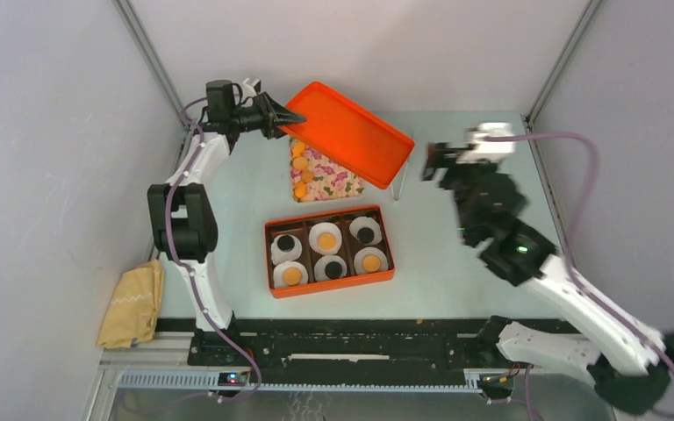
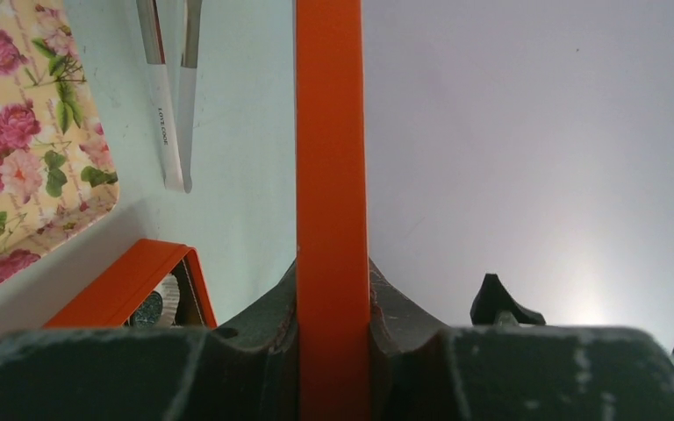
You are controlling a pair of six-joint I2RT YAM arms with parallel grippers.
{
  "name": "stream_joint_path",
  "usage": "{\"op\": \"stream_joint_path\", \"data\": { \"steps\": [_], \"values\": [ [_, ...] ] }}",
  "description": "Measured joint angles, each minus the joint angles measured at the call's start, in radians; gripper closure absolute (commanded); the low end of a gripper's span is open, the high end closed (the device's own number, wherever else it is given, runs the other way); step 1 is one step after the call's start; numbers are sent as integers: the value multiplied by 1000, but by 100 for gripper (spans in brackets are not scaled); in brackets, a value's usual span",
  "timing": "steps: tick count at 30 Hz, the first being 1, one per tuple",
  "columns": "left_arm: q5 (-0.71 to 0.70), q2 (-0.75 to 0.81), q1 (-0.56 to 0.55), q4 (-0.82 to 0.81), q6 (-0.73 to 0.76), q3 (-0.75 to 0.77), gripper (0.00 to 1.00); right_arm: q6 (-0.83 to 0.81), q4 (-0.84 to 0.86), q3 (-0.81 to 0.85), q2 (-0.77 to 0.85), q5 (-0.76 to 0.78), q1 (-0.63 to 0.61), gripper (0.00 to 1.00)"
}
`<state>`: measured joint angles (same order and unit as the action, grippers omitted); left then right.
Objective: Pack the cookies
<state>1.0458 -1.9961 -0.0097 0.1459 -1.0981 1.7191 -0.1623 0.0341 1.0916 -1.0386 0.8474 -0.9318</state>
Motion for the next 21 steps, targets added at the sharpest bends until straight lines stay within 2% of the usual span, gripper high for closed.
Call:
{"op": "stream_joint_path", "data": {
  "steps": [3,7,13,16,21],
  "values": [
    [-4,0,0,-5,-3,0,100,227,-179,5,146,-204,213,19],
    [-5,3,0,-108,-76,-20,100,429,-319,3,159,-508,369,19],
    [-5,27,0,-626,-417,-190,100,673,-404,-69,76,-945,560,21],
    [-2,27,-4,-830,-562,-246,100,748,-401,-116,60,-1076,619,21],
    [5,27,-12,-1122,-769,-331,100,827,-336,-156,48,-1208,679,21]
  ]
}}
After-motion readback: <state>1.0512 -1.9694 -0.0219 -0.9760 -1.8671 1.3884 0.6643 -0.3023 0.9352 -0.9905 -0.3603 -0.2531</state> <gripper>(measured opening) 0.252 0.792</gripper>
